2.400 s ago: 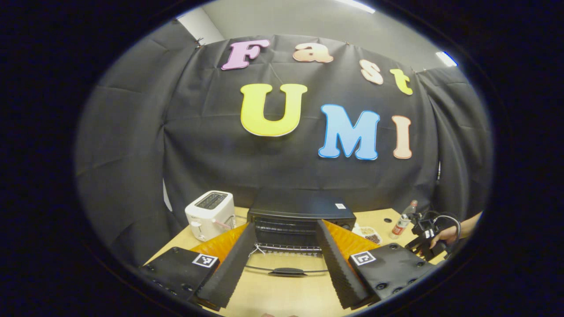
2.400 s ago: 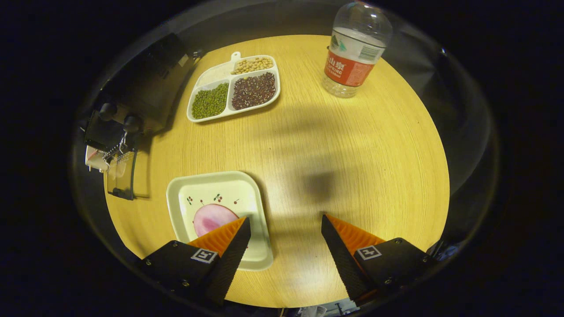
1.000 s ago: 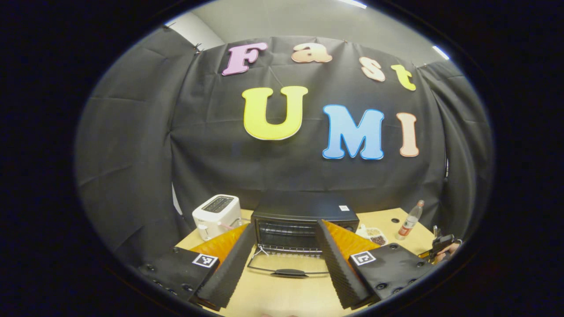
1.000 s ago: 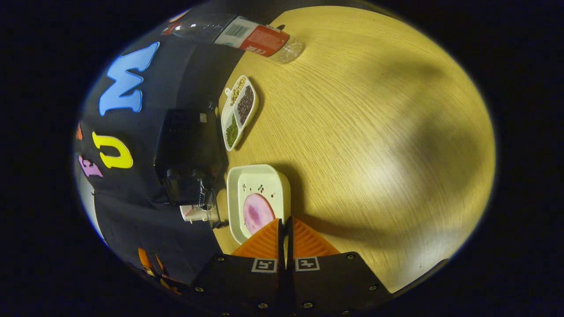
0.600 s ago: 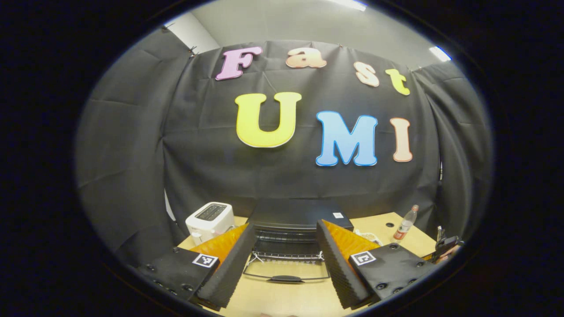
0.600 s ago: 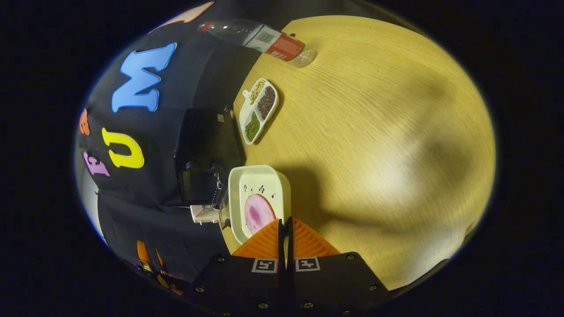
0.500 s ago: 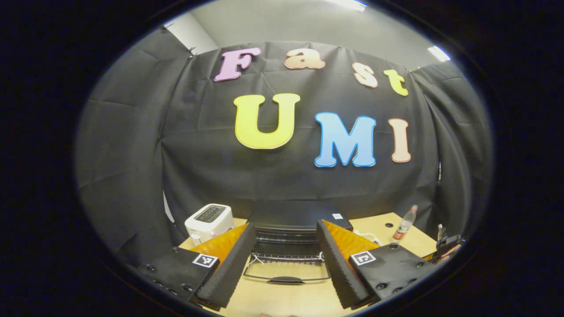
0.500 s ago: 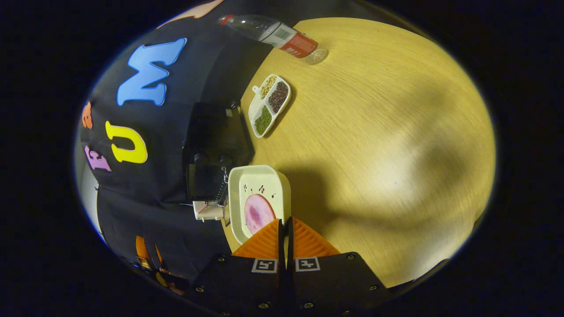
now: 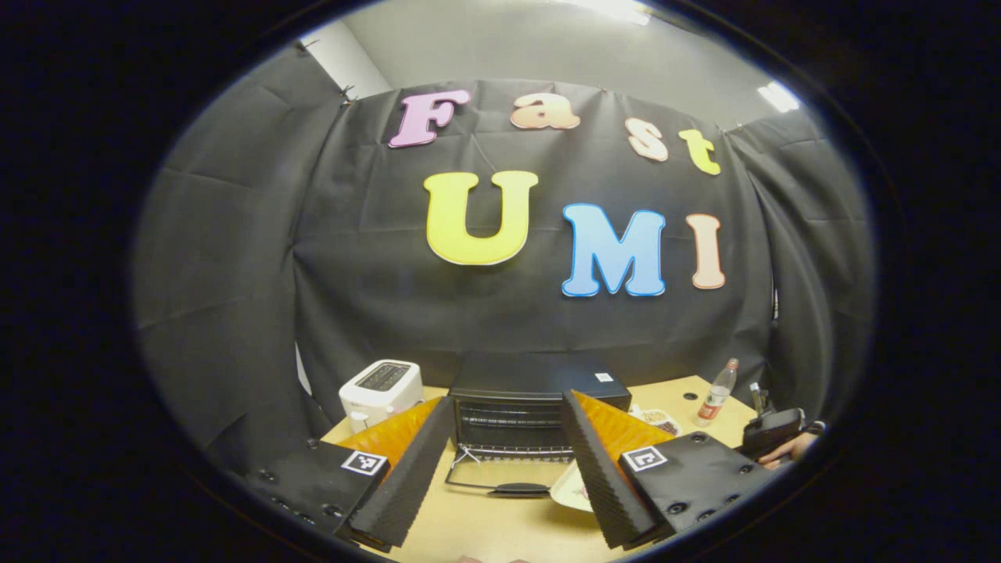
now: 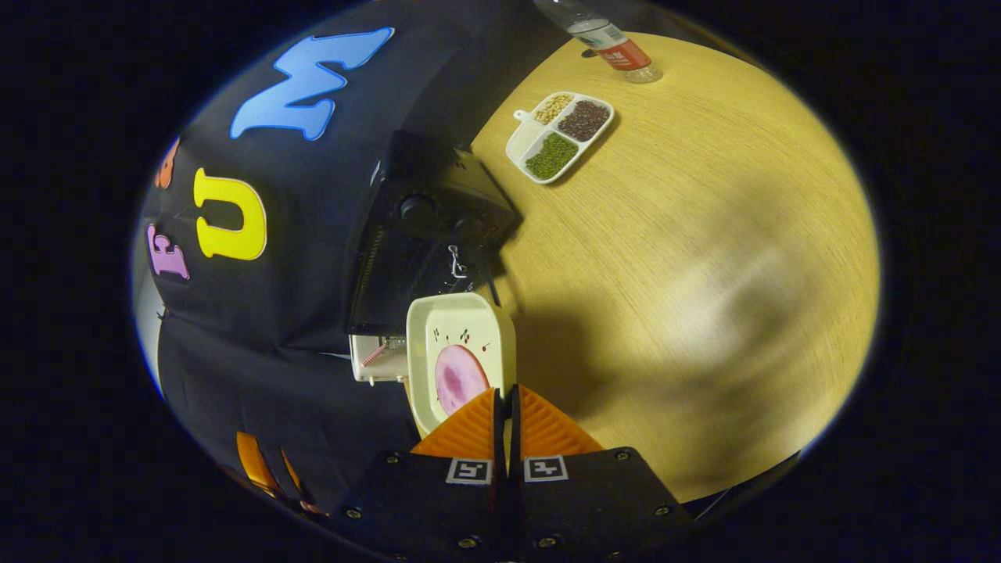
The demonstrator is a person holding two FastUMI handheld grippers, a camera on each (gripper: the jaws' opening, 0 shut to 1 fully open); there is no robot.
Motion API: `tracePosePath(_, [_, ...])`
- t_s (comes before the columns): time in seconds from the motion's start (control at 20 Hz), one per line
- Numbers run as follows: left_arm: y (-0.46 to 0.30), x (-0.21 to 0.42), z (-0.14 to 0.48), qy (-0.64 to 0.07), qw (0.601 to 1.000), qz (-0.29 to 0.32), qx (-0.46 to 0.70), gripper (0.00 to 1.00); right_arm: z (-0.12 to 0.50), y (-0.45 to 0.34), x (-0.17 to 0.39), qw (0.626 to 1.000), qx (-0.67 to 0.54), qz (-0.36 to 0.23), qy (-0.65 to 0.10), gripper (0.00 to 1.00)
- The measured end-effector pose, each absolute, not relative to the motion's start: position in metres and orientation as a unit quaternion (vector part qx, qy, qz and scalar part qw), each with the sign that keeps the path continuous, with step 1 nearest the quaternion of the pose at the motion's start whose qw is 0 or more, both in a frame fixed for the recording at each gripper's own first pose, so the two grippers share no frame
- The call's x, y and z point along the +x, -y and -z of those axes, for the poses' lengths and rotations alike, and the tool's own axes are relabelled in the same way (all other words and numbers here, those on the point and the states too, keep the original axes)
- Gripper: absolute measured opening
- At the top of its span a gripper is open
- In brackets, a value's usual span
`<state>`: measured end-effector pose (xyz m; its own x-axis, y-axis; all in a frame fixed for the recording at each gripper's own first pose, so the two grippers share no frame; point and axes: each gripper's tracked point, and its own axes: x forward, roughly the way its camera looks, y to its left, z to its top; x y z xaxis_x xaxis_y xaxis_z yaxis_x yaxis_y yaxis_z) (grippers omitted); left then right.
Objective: Open the electric oven with the left hand, put the food in, and close the electric oven.
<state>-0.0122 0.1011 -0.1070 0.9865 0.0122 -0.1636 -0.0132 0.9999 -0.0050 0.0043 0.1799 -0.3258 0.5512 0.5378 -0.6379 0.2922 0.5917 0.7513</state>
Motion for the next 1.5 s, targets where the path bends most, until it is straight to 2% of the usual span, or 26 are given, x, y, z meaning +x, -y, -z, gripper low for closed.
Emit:
tracePosePath(0.05, [-0.105, -0.016, 0.109, -0.082, 0.997, -0.007, -0.003, 0.94, 0.325, -0.189, 0.012, 0.758, 0.455, -0.07, -0.461, 0.01])
tracePosePath(0.1, [-0.111, -0.02, 0.107, -0.08, 0.997, -0.009, 0.0, 0.97, 0.324, -0.2, 0.021, 0.755, 0.468, -0.06, -0.454, 0.01])
tracePosePath(0.2, [-0.125, -0.029, 0.102, -0.073, 0.997, -0.018, 0.007, 0.91, 0.321, -0.217, 0.04, 0.752, 0.493, -0.034, -0.435, 0.01])
tracePosePath(0.35, [-0.145, -0.041, 0.096, -0.066, 0.997, -0.034, 0.011, 0.94, 0.322, -0.245, 0.072, 0.74, 0.539, 0.008, -0.403, 0.01])
tracePosePath(0.4, [-0.152, -0.045, 0.097, -0.067, 0.997, -0.041, 0.011, 0.96, 0.323, -0.254, 0.081, 0.731, 0.556, 0.023, -0.395, 0.01])
tracePosePath(0.5, [-0.165, -0.054, 0.099, -0.073, 0.996, -0.047, -0.005, 0.94, 0.329, -0.268, 0.101, 0.707, 0.592, 0.055, -0.382, 0.01])
tracePosePath(0.55, [-0.173, -0.059, 0.1, -0.074, 0.996, -0.057, -0.009, 0.97, 0.333, -0.275, 0.11, 0.7, 0.603, 0.068, -0.377, 0.01])
tracePosePath(0.85, [-0.222, -0.091, 0.112, -0.096, 0.989, -0.113, -0.001, 0.96, 0.353, -0.307, 0.158, 0.696, 0.621, 0.129, -0.337, 0.01])
tracePosePath(0.95, [-0.231, -0.099, 0.117, -0.105, 0.986, -0.129, -0.006, 0.91, 0.359, -0.317, 0.174, 0.694, 0.624, 0.147, -0.328, 0.01])
tracePosePath(1.1, [-0.244, -0.11, 0.124, -0.117, 0.982, -0.146, -0.007, 0.91, 0.363, -0.321, 0.195, 0.682, 0.649, 0.176, -0.288, 0.01])
tracePosePath(1.2, [-0.249, -0.114, 0.128, -0.123, 0.98, -0.154, -0.003, 0.94, 0.364, -0.327, 0.211, 0.674, 0.664, 0.179, -0.271, 0.01])
tracePosePath(1.45, [-0.257, -0.123, 0.125, -0.126, 0.977, -0.17, 0.001, 0.94, 0.364, -0.334, 0.238, 0.68, 0.667, 0.16, -0.26, 0.03])
tracePosePath(1.5, [-0.256, -0.123, 0.125, -0.127, 0.977, -0.17, -0.001, 0.96, 0.365, -0.338, 0.24, 0.681, 0.666, 0.157, -0.262, 0.04])
